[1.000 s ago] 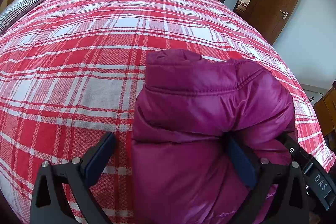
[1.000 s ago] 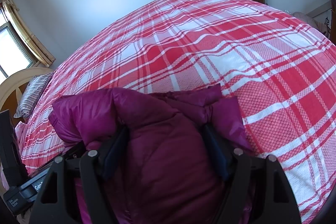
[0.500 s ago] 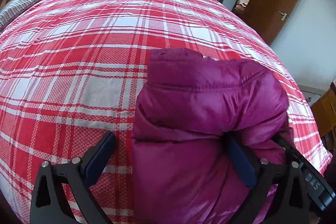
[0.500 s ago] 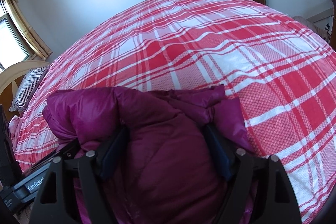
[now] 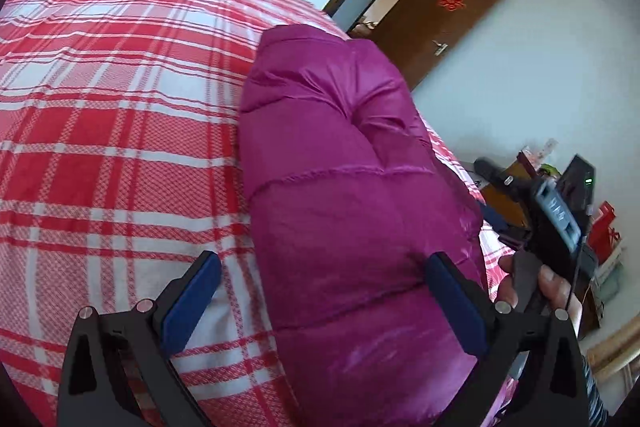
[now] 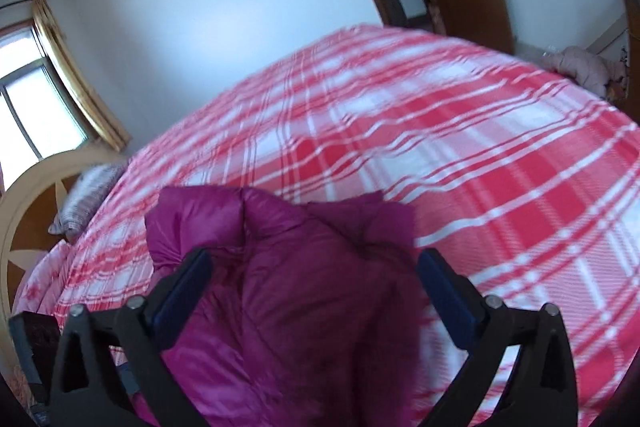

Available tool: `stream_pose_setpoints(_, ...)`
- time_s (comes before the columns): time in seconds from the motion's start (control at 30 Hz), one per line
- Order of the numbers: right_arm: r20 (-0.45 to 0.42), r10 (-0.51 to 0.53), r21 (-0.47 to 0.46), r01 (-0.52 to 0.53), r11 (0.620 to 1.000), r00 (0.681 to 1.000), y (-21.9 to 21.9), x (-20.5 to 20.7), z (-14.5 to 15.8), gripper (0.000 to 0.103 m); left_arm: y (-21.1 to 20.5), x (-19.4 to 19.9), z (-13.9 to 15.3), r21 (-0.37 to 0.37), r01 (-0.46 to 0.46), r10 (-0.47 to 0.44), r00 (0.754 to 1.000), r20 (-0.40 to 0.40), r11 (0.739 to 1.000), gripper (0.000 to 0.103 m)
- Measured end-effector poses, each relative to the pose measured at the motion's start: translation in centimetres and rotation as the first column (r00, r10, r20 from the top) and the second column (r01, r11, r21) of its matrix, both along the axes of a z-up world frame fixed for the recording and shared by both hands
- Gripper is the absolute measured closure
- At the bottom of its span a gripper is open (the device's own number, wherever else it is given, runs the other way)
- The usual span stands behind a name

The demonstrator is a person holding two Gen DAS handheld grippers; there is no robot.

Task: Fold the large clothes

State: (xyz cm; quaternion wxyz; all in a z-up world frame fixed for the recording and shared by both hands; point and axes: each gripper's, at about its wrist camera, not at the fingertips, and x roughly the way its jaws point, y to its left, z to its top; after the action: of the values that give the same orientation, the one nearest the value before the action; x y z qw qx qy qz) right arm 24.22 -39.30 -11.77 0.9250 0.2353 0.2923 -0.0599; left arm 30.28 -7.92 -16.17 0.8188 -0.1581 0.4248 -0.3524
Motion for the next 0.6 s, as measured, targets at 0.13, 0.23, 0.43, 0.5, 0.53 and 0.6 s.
stream_pose_setpoints(0.13,-0.085,0.044,0.053,-0.040,0.998,0.995,-1.7,0.1,-2.6,0.008,-0.8,0.2,-0.1,-0.017,0.041,-0.041,0.999,0.000,0.999,0.001)
stream_pose_setpoints(0.23,-0.063,0.138,0.136,-0.129,0.982,0.988,-1.6,1.1,-3.7,0.020,-1.5,0.4,0.0,-0.015,0.049,-0.049,0.999,-0.005,0.999,0.001)
stream_pose_setpoints(0.43,-0.048,0.264,0.204,-0.249,0.947,0.963,-0.7,1.9,-3.9,0.069,-2.7,-0.8,1.4,0.034,0.072,-0.073,0.996,0.051,0.997,0.041)
stream_pose_setpoints(0.5,-0.023,0.270,0.226,-0.259,0.939,0.962,-0.6,1.5,-3.5,0.076,-2.4,-1.4,2.4,0.057,0.070,-0.074,0.994,0.082,0.996,0.051)
stream_pose_setpoints(0.53,-0.010,0.273,0.233,-0.263,0.936,0.962,-0.5,1.2,-3.2,0.076,-2.1,-1.6,3.1,0.057,0.061,-0.066,0.993,0.095,0.996,0.052)
stream_pose_setpoints(0.6,0.013,0.288,0.245,-0.282,0.928,0.958,0.4,0.8,-2.5,0.078,-1.0,-2.7,4.8,0.066,0.044,-0.053,0.988,0.146,0.997,0.052)
